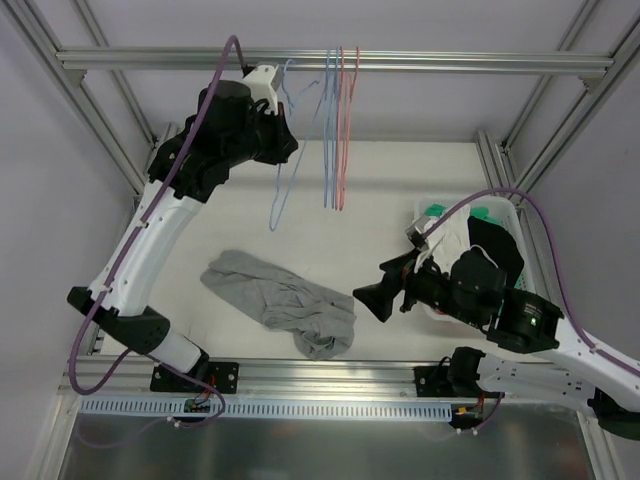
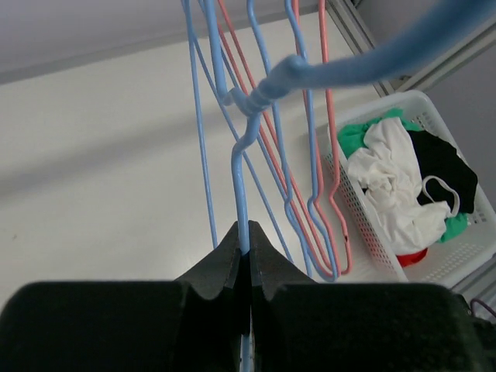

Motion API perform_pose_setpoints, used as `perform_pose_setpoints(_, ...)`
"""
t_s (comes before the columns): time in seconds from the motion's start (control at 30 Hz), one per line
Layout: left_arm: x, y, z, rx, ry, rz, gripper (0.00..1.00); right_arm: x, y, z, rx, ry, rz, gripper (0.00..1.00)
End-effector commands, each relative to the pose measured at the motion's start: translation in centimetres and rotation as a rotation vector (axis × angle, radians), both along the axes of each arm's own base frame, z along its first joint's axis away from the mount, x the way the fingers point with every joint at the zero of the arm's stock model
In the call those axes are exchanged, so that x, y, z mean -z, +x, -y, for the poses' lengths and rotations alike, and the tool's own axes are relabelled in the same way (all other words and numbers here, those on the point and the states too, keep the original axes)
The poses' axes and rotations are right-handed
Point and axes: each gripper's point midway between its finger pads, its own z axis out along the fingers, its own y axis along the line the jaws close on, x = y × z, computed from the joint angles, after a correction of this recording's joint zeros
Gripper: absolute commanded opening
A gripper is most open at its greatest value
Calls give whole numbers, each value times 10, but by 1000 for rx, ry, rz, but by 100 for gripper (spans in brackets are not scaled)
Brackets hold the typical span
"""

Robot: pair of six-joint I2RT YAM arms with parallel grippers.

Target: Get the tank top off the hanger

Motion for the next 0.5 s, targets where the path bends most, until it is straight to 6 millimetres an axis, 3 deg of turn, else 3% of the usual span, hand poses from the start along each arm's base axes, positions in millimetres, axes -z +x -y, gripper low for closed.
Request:
perform_pose_setpoints(0.0,-18,25,-6,-86,62,49,0,3,-5,18,19,8,-1,99)
perform_pose_setpoints(0.03,-30,28,-5,-87,46,73,0,5,-6,19,16,8,-1,99)
perform_pose_setpoints(0.1,-25,40,3,-82,56,66,0,7,-8,23,13,1,-1,99)
perform_pose_setpoints(0.13,-32,43,3,-88,50,83,0,12,-8,24,14,-11,-4,100)
perform_pose_setpoints(0.47,-10,85,18,-129,102,73,0,23,-8,23,1,-45,1,100)
